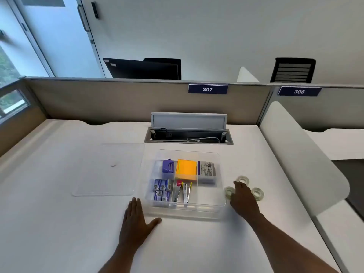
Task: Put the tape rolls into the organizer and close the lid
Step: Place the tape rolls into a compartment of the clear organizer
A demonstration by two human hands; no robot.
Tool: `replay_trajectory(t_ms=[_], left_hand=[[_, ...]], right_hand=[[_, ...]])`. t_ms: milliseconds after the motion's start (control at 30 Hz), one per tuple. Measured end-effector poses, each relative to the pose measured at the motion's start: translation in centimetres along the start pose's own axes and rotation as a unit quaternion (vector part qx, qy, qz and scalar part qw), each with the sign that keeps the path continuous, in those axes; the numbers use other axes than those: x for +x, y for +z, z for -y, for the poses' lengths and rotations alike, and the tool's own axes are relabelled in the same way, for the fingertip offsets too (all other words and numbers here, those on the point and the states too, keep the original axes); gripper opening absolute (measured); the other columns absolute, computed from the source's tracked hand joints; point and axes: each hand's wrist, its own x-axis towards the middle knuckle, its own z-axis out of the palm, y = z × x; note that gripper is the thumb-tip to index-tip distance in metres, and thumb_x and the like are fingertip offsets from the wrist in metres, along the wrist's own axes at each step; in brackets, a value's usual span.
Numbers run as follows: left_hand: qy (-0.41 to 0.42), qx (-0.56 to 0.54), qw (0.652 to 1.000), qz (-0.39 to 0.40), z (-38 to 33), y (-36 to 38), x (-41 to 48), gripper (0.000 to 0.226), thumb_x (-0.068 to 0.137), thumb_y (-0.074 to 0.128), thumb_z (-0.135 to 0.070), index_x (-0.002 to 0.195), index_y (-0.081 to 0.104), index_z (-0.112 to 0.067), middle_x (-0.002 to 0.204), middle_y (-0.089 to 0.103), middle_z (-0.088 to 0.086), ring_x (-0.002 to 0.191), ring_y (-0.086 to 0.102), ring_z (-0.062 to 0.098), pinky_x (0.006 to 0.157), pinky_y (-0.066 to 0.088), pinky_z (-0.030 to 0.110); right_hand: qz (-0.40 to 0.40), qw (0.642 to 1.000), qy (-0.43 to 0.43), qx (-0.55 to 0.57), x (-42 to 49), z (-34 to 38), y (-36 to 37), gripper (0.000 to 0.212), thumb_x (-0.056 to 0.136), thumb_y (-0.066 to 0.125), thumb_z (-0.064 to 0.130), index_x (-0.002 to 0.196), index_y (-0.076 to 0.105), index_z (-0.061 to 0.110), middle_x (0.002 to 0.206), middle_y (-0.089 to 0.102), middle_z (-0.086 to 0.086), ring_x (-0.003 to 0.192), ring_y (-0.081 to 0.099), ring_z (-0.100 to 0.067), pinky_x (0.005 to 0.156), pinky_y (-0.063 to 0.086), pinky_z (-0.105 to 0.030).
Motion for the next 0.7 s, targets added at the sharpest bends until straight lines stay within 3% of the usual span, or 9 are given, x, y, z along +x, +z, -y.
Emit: replay_trajectory(t_ms=[67,167,300,367,433,467,567,700], left_hand=[[-0.017,0.005,1.0,-0.01,-0.4,0.6,0.1,0.132,0.057,0.004,-0.097,0.148,0.015,-0.002,0.158,0.017,0.017,0.147,0.014,0.03,0.121,0.012,0.043],[-0.026,0.04,0.998,-0.029,-1.3,1.3,0.5,0.124,0.062,0.004,-0.093,0.148,0.021,-0.005,0.158,0.02,0.018,0.146,0.016,0.032,0.12,0.013,0.047],[-0.027,0.067,0.996,-0.044,-1.4,1.8,1.0,0.115,0.067,0.015,-0.091,0.149,0.022,-0.01,0.159,0.02,0.014,0.146,0.016,0.029,0.119,0.013,0.048],[-0.029,0.071,0.996,-0.046,-1.4,2.0,1.1,0.113,0.068,0.018,-0.091,0.148,0.024,-0.012,0.158,0.021,0.013,0.146,0.018,0.029,0.119,0.014,0.048],[-0.029,0.073,0.996,-0.049,-1.4,2.0,1.1,0.111,0.068,0.021,-0.09,0.148,0.024,-0.014,0.158,0.022,0.013,0.146,0.019,0.029,0.119,0.015,0.048],[-0.03,0.075,0.996,-0.049,-1.4,2.0,1.1,0.11,0.069,0.022,-0.09,0.148,0.024,-0.015,0.158,0.022,0.013,0.146,0.019,0.029,0.119,0.015,0.048],[-0.029,0.077,0.996,-0.043,-1.3,2.1,1.0,0.107,0.069,0.022,-0.09,0.149,0.023,-0.018,0.159,0.02,0.012,0.147,0.016,0.028,0.12,0.013,0.048],[-0.025,0.078,0.996,-0.046,-1.2,2.1,1.0,0.104,0.071,0.021,-0.089,0.149,0.021,-0.02,0.159,0.018,0.012,0.147,0.014,0.028,0.12,0.013,0.047]], right_hand=[[0.046,0.999,-0.007,-0.023,0.3,-0.3,0.1,0.051,0.093,0.036,0.02,0.142,0.033,0.005,0.141,0.045,-0.014,0.125,0.047,-0.028,0.1,0.041,-0.035],[0.09,0.994,-0.053,-0.036,1.0,-0.7,0.6,0.054,0.095,0.029,0.029,0.145,0.027,0.008,0.148,0.036,-0.012,0.131,0.041,-0.021,0.103,0.038,-0.03],[0.12,0.982,-0.108,-0.093,2.0,-0.8,0.4,0.045,0.092,0.043,0.022,0.135,0.043,0.008,0.134,0.048,-0.015,0.125,0.047,-0.029,0.101,0.043,-0.043],[0.1,0.975,-0.155,-0.125,2.5,-1.0,0.4,0.027,0.091,0.043,0.016,0.114,0.056,0.008,0.112,0.059,-0.013,0.104,0.058,-0.029,0.086,0.049,-0.04],[0.097,0.976,-0.149,-0.129,2.7,-0.9,0.1,0.01,0.08,0.062,0.01,0.09,0.063,0.01,0.089,0.065,-0.01,0.08,0.062,-0.026,0.067,0.053,-0.036],[0.081,0.982,-0.132,-0.109,3.0,-0.8,0.2,0.013,0.076,0.066,0.008,0.089,0.064,0.008,0.086,0.065,-0.011,0.079,0.062,-0.027,0.064,0.053,-0.036],[0.018,0.998,-0.055,-0.002,3.7,0.7,-0.6,0.039,0.082,0.054,0.007,0.121,0.055,0.004,0.112,0.058,-0.018,0.106,0.055,-0.035,0.085,0.05,-0.042],[-0.076,0.994,-0.059,0.061,4.8,3.3,-1.6,0.043,0.072,0.058,-0.005,0.115,0.058,-0.005,0.109,0.057,-0.028,0.095,0.055,-0.045,0.079,0.052,-0.047]])
